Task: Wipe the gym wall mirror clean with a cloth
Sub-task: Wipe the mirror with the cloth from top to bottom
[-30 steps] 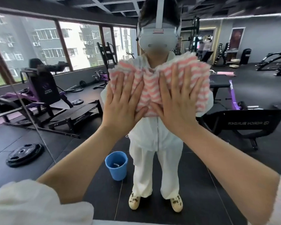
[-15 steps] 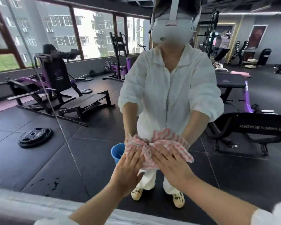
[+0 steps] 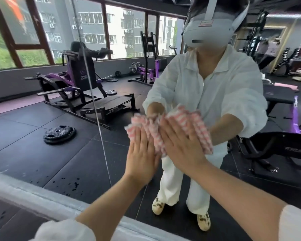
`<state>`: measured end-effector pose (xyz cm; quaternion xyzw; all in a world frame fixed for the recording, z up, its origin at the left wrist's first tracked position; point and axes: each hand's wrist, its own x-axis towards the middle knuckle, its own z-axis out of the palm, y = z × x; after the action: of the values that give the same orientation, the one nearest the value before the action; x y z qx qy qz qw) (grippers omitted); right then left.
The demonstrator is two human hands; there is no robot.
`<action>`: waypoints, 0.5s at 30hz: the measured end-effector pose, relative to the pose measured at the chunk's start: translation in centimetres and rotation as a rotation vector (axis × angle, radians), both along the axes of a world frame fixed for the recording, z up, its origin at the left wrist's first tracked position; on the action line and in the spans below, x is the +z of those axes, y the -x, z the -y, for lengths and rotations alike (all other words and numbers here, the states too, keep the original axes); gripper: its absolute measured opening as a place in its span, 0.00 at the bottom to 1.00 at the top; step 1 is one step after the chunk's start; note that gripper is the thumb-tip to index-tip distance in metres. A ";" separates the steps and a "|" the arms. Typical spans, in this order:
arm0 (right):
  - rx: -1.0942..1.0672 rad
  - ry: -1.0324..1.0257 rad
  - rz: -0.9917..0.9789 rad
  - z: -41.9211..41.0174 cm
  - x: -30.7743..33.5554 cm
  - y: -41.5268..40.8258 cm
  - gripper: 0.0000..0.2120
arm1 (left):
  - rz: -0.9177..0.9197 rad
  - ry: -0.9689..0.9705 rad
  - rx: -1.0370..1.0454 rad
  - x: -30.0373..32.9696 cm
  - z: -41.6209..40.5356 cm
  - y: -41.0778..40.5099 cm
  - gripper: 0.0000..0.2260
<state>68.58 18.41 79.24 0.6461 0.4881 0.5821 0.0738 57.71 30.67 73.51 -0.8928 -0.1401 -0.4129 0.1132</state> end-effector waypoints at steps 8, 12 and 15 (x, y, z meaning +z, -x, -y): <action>0.006 0.166 0.150 -3.0 -0.8 1.2 0.31 | 0.033 0.048 0.032 -2.3 -2.3 3.0 0.34; 0.103 -0.067 0.051 -7.8 7.4 3.4 0.27 | 0.172 0.144 0.063 5.2 -5.7 3.1 0.30; 0.073 -0.192 -0.003 -10.3 10.5 4.9 0.27 | 0.227 0.205 0.094 8.9 -8.2 3.8 0.30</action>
<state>63.65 28.70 89.73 0.6329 0.4533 0.6276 -0.0103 53.91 38.88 82.41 -0.8398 -0.2351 -0.4887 0.0242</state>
